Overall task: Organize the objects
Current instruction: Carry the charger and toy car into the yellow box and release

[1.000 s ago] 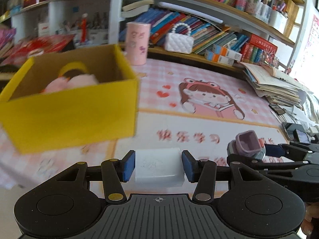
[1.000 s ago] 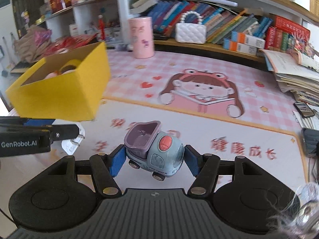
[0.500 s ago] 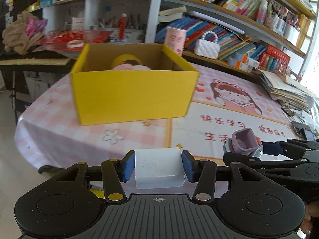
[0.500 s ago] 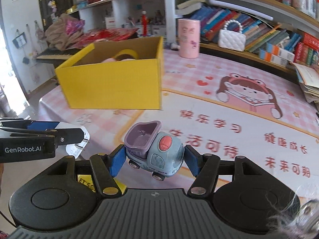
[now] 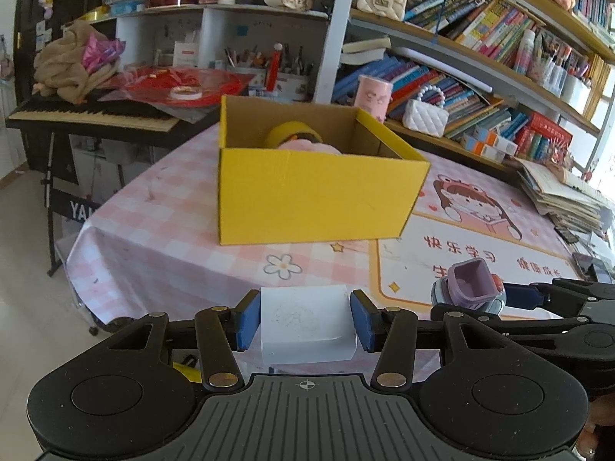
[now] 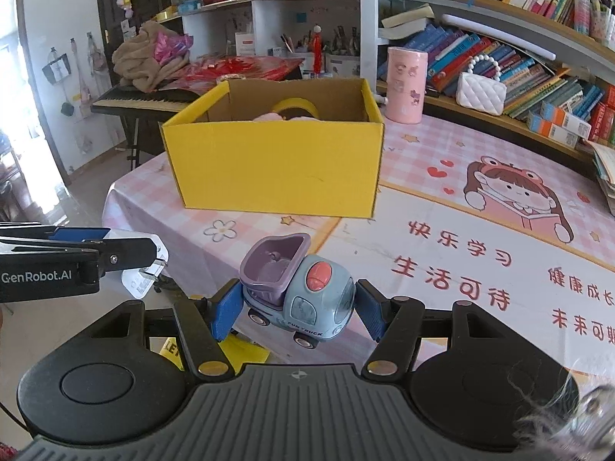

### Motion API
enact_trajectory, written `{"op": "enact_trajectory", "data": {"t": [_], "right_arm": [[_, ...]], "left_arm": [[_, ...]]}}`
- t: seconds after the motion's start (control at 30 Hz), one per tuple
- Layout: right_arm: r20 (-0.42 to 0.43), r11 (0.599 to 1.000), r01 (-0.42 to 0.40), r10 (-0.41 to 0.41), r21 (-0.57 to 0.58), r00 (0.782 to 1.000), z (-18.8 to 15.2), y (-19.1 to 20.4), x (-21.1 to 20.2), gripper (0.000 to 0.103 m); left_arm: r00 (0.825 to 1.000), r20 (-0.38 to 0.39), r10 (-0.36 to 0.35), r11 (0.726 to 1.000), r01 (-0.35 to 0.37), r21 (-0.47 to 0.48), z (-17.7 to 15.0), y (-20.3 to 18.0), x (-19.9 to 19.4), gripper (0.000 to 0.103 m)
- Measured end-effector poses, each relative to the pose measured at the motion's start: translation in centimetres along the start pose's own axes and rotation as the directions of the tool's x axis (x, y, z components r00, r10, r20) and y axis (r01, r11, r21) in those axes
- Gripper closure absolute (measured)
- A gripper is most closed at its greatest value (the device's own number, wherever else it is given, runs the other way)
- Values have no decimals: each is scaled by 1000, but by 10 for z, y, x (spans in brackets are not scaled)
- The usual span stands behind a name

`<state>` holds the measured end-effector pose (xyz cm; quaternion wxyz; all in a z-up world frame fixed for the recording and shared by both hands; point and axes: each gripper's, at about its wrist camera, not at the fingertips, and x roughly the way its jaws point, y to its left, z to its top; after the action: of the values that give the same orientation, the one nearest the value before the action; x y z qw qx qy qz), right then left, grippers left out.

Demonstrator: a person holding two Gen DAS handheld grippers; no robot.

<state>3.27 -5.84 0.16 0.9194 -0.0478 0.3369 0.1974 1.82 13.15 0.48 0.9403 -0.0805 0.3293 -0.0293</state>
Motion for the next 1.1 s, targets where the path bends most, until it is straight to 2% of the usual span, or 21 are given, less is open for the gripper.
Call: {"op": "enact_trajectory", "data": {"t": [0.37, 0.6, 0.73, 0.93, 1.0, 1.1], "right_arm": [[18, 999, -3, 4, -40, 1000, 23, 8, 13, 42], [8, 999, -4, 4, -45, 1000, 30, 1, 21, 42], [34, 999, -4, 6, -51, 999, 39, -4, 25, 42], [149, 997, 8, 3, -75, 989, 89, -14, 41, 42], [187, 993, 35, -13, -112, 982, 111, -14, 55, 42], [190, 987, 55, -25, -153, 982, 136, -17, 83, 42]], "left_arm": [[996, 88, 21, 1000, -21, 0, 25, 14, -1, 55], [997, 75, 17, 1000, -16, -17, 29, 13, 11, 55], [995, 97, 9, 1000, -8, -15, 40, 9, 16, 55], [983, 182, 15, 999, -9, -32, 88, 7, 32, 55], [978, 207, 20, 1000, -15, -25, 105, 4, 42, 55], [976, 212, 42, 999, -41, -13, 126, -2, 67, 55]]}}
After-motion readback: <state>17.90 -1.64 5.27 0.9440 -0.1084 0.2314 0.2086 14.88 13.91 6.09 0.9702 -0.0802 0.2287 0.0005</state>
